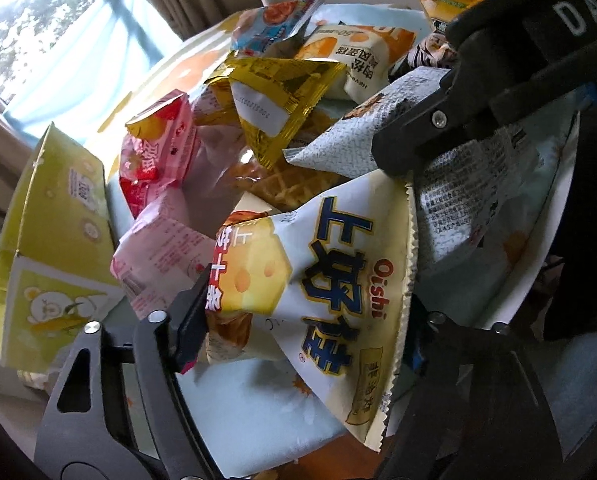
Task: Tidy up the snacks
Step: 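Grasp the white-blue chip bag with the right tool while the left tool grasps the yellow Oishi bag, then carry both bags over the yellow box and open both tools to drop them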
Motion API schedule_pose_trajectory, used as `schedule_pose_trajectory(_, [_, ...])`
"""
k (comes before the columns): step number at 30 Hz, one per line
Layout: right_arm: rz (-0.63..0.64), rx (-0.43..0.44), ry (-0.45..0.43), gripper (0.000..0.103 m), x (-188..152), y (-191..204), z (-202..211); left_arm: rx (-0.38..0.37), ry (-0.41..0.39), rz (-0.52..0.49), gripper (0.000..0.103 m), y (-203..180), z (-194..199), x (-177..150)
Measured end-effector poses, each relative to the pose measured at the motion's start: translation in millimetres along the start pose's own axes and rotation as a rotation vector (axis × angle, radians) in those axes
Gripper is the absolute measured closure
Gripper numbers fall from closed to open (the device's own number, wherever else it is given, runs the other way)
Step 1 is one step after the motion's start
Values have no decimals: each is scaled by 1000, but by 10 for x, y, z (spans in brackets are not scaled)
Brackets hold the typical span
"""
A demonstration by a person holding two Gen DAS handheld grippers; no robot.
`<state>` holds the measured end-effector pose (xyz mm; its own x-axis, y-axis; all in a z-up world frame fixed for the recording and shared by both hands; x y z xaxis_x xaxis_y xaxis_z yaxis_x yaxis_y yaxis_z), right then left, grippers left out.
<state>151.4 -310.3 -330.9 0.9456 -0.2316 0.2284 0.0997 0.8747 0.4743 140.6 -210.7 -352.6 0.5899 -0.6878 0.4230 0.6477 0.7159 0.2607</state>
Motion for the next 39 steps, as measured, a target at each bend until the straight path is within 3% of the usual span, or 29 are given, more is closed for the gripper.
schedule_pose_trajectory(4, [-15, 10, 4, 28, 14, -32, 12, -6, 4, 5, 36, 38, 39, -2])
schedule_pose_trajectory(10, [-9, 45, 8, 42, 13, 10, 32, 12, 12, 27, 36, 109, 101, -40])
schedule_pose_trajectory(14, [24, 49, -16, 44, 14, 111, 156, 35, -6, 35, 36, 142, 220, 7])
schedule_pose_trajectory(26, [144, 129, -156, 44, 286, 569, 938, 202, -89, 142, 36, 491, 972, 190])
schedule_pose_trajectory(30, [198, 131, -211, 44, 487, 824, 1155, 236, -140, 218, 36, 764, 1233, 285])
schedule_pose_trajectory(39, [299, 130, -284, 44, 954, 1639, 1108, 344, -249, 342, 36, 1936, 1607, 386])
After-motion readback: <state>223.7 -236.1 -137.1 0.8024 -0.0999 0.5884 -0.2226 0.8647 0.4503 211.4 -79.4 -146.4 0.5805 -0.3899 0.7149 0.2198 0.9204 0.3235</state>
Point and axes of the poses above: each gripper's, at about its wrist camera, not at the fingertips, and z roughly against the way its jaws point, y to its left, x to its top, the point moved 8 cm from there along -z, roughly the way its jaws point, and after that the axes turned 2 degrees about -x, right-handed, at the moved point
